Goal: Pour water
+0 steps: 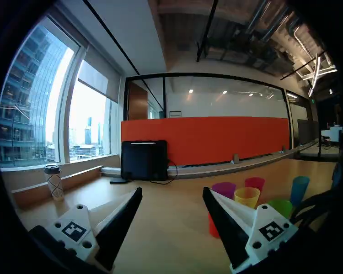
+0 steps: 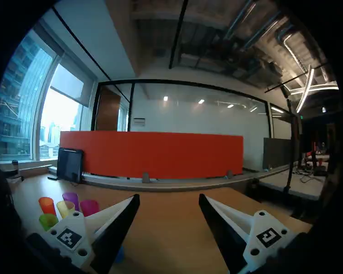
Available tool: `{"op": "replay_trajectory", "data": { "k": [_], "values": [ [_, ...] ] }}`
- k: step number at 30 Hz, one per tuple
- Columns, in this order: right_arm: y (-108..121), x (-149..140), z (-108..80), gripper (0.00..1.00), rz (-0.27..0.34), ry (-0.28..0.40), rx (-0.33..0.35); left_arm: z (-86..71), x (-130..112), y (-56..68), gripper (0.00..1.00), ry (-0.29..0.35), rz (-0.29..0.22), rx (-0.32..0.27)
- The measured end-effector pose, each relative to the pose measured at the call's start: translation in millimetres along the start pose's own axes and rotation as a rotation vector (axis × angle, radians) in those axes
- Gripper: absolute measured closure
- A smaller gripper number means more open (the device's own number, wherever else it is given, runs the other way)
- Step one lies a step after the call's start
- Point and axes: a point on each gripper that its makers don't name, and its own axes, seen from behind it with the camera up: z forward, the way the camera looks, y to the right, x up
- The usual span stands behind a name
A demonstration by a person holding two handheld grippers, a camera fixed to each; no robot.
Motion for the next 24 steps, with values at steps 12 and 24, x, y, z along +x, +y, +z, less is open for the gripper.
{"op": "replay_trajectory", "data": {
  "k": [12,24],
  "values": [
    [-10.6,-3.3,0.2,0.0,0.0,-0.007,0.015,1.3,-10.5,-6.6,0.01,-0.023,-0.022,-0.003],
    [-9.1,-2.4,-1.1,0.0,-0.002,-0.008,0.01,3.5,-19.4,-6.5,0.01,-0.052,-0.031,0.0]
  ]
}}
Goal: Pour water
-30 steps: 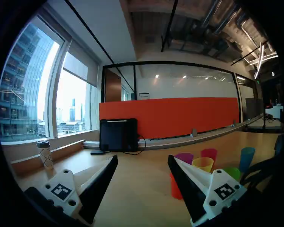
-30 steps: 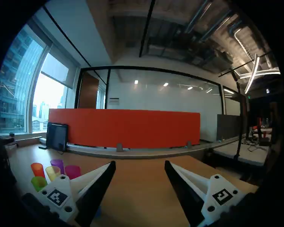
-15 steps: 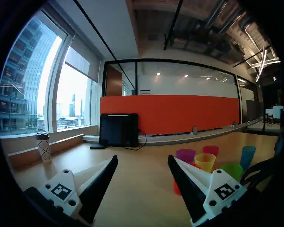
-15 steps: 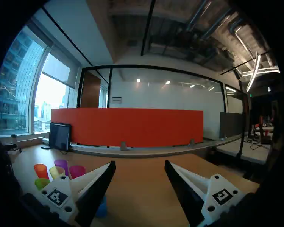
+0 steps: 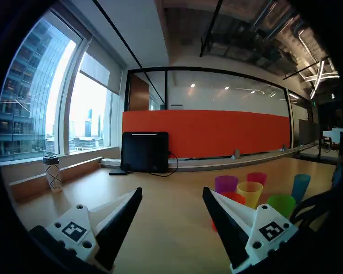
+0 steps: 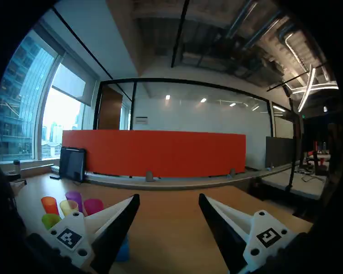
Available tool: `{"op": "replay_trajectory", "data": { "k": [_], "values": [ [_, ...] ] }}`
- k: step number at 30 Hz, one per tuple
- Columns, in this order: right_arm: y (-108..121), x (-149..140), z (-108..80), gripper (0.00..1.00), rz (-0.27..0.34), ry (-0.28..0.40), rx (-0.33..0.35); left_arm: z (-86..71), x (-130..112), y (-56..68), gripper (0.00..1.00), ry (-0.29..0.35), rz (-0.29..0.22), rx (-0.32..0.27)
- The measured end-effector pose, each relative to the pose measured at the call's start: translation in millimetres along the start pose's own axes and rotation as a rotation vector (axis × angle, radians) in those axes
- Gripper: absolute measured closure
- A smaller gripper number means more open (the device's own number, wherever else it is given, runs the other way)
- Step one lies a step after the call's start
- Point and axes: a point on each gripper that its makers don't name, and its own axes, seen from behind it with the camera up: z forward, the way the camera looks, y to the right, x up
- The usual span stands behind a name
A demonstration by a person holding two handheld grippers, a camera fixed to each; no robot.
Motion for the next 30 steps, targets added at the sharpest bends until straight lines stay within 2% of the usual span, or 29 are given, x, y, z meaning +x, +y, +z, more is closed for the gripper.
{"op": "replay_trajectory", "data": {
  "k": [15,30],
  "values": [
    [2.7,-3.3,-1.7,0.0,-0.003,0.005,0.004,3.8,-4.3,0.5,0.01,-0.019,0.002,0.0],
    [20.5,-6.6,4.8,0.0,-0.043,0.038,-0.001,3.5,-3.6,-0.2,0.01,-0.021,0.003,0.001]
  ]
}}
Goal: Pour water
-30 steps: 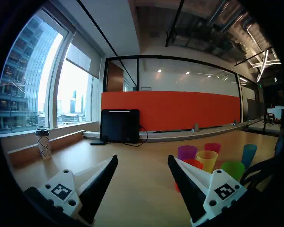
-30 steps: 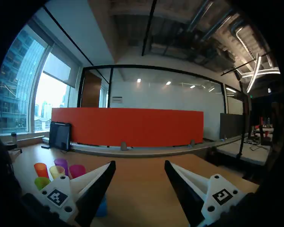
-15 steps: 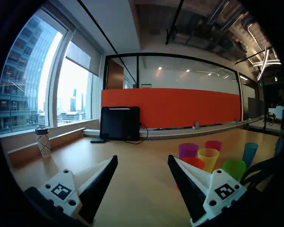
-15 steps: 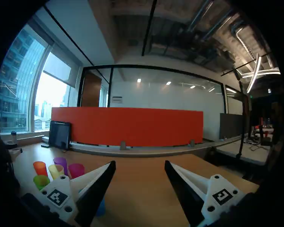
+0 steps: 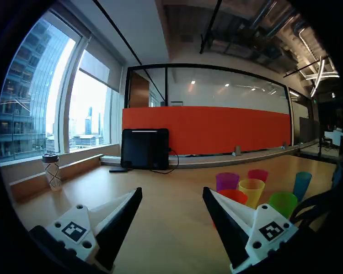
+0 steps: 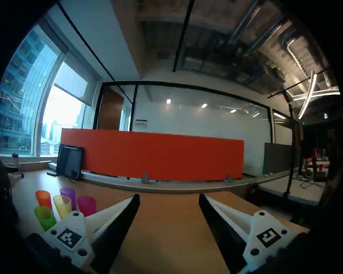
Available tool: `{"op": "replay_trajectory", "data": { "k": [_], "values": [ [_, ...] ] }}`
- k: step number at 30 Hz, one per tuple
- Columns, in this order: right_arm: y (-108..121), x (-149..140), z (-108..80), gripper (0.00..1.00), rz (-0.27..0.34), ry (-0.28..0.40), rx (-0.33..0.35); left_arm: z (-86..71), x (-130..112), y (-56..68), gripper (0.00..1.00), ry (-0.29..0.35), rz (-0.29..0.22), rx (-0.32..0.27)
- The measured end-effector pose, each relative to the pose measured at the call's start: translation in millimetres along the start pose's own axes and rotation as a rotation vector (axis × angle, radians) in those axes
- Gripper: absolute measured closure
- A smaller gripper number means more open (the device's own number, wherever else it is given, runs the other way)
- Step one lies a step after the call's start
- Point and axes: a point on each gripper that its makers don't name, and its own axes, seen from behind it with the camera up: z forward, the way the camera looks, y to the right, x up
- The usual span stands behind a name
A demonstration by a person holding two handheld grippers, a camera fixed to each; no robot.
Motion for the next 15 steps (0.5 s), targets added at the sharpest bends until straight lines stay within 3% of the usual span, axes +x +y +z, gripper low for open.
{"op": "replay_trajectory", "data": {
  "k": [15],
  "values": [
    [-25.2,-38.3,17.6,0.0,-0.027,-0.02,0.049,-0.5,-0.4,0.2,0.01,0.0,0.0,0.0]
  ]
}}
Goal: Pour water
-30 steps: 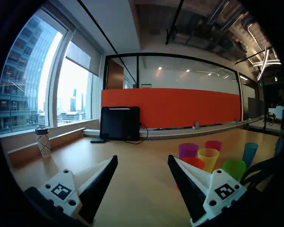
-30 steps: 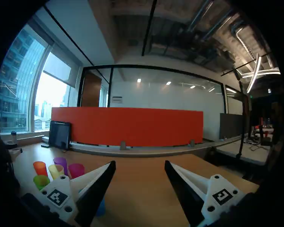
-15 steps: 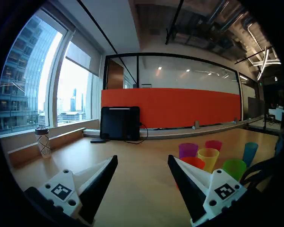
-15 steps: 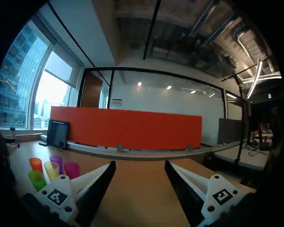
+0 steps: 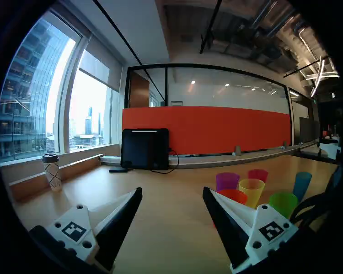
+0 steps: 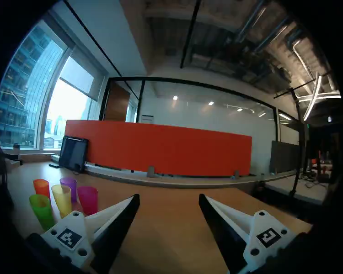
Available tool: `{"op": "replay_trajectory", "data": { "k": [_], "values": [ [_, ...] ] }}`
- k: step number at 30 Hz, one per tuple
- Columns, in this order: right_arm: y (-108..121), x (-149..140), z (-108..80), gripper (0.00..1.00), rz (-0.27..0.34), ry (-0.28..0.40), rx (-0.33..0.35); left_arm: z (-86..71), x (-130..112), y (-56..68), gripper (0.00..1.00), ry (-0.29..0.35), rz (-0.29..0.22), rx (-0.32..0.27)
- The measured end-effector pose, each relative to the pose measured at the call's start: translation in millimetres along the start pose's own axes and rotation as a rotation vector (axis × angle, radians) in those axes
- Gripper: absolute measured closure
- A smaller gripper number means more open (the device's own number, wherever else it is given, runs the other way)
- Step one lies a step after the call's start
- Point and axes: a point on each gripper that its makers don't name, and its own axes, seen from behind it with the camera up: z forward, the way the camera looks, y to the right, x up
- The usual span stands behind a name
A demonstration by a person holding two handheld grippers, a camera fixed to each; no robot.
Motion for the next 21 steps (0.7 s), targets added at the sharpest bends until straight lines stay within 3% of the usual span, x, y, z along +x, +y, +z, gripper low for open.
{"op": "replay_trajectory", "data": {
  "k": [6,21],
  "values": [
    [-2.3,-20.1,1.4,0.0,0.012,-0.032,0.014,0.0,0.0,-0.1,0.01,0.0,0.0,0.0],
    [10.6,-32.3,1.3,0.0,0.073,-0.045,0.008,0.2,0.4,-0.5,0.02,0.0,0.0,0.0]
  ]
}}
